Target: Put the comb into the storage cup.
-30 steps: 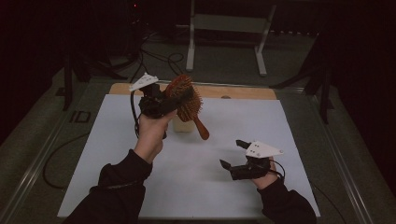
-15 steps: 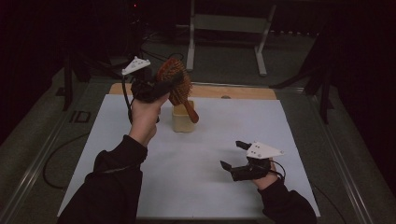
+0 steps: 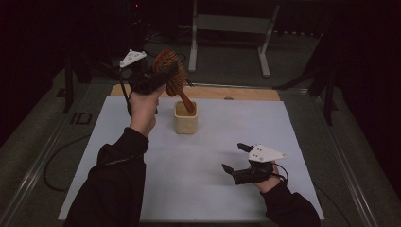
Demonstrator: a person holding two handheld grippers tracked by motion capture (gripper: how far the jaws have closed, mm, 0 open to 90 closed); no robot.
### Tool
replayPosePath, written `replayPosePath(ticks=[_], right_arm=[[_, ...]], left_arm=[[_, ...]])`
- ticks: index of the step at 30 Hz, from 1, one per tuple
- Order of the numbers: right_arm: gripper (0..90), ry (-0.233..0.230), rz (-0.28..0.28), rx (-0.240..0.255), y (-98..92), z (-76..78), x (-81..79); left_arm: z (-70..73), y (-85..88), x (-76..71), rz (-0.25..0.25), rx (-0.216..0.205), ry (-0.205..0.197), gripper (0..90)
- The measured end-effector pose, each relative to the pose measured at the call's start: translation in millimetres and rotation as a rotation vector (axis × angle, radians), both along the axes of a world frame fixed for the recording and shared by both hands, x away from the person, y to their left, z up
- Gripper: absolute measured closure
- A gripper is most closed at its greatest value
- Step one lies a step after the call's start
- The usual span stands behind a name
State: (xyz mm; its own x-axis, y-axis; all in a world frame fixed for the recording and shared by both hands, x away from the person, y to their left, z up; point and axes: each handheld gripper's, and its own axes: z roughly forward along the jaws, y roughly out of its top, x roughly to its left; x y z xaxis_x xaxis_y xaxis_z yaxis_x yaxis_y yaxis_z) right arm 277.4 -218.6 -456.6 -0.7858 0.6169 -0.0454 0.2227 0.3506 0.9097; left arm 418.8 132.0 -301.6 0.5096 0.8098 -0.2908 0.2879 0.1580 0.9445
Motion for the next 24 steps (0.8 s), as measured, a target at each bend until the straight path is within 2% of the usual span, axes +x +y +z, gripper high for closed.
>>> replayPosePath(ticks=[5, 14, 24], right_arm=[[9.0, -0.004, 0.002, 0.001, -0.9, 0.3, 0.0], [9.0, -0.005, 0.001, 0.008, -0.8, -0.1, -1.0], [9.0, -0.011, 0.005, 0.006, -2.2, -0.3, -0.8]], left_arm=[[-8.0, 1.2, 8.3, 0.018, 0.005, -0.008, 53.7], [-27.3, -1.5, 21.1, 0.027, -0.001, 0.032, 53.6], [-43.1, -6.2, 29.1, 0.028, -0.004, 0.051, 53.6]])
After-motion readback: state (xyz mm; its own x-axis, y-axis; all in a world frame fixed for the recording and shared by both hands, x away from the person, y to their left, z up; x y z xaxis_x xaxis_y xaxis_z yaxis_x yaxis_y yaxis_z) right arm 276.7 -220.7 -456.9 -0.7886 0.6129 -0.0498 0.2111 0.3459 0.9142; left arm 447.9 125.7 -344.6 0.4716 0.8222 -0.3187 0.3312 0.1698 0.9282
